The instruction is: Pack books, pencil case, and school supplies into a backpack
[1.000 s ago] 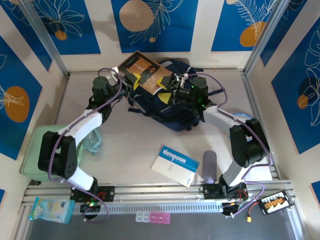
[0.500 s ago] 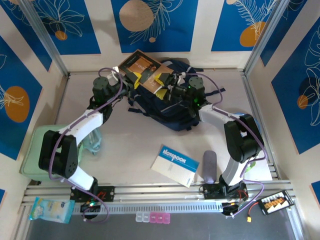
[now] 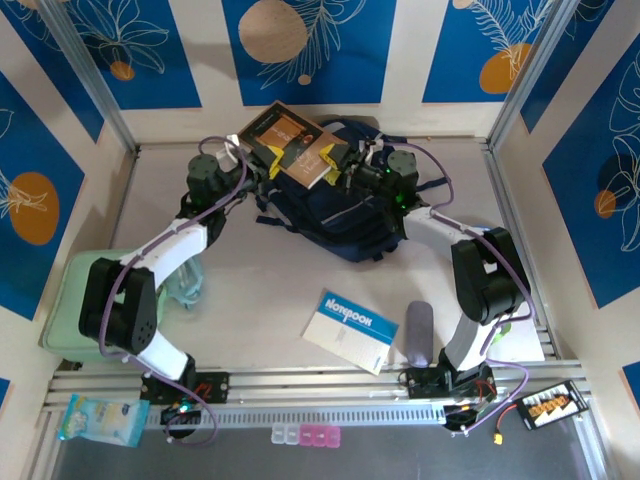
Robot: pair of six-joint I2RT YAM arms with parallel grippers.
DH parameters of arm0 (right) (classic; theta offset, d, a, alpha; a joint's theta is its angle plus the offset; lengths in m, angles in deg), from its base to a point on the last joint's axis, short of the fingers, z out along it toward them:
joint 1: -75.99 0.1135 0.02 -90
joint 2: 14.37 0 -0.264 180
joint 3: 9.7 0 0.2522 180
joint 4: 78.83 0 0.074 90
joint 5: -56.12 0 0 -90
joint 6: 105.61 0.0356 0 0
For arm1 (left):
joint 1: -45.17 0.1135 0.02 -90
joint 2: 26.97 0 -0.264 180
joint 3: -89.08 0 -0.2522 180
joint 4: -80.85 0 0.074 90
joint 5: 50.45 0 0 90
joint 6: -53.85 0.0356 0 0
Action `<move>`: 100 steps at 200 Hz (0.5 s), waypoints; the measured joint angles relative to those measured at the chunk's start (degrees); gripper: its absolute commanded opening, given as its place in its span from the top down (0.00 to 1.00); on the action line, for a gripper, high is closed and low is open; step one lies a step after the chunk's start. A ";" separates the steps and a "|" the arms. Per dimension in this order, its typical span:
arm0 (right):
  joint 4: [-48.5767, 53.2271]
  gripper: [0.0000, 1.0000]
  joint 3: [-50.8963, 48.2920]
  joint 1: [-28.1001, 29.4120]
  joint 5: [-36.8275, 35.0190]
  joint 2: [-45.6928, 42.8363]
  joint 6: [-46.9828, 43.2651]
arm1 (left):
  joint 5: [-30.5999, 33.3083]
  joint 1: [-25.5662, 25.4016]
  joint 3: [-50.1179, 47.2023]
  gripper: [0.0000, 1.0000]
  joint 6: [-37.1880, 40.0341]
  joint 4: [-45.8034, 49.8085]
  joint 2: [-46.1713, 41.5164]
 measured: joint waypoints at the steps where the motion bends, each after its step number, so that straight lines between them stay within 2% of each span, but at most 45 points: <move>1: 0.00 0.62 0.00 0.02 -0.02 0.00 0.07 | 0.00 0.00 0.00 1.00 0.00 0.00 0.02; 34: 0.02 0.66 0.00 0.94 -1.05 0.02 -0.20 | -0.11 -0.13 0.00 1.00 1.55 2.49 0.07; 63: 1.05 0.80 -0.13 1.09 -1.25 0.07 -0.70 | -0.04 -0.15 0.02 1.00 3.56 5.01 -0.15; 79: 2.05 0.89 -0.68 1.11 -1.29 0.02 -1.49 | 0.07 -0.15 0.02 0.89 4.83 6.82 -0.70; 100: 3.91 0.93 -2.14 0.96 -1.75 -0.81 -2.32 | 0.02 -0.24 0.02 0.55 8.15 10.80 -1.53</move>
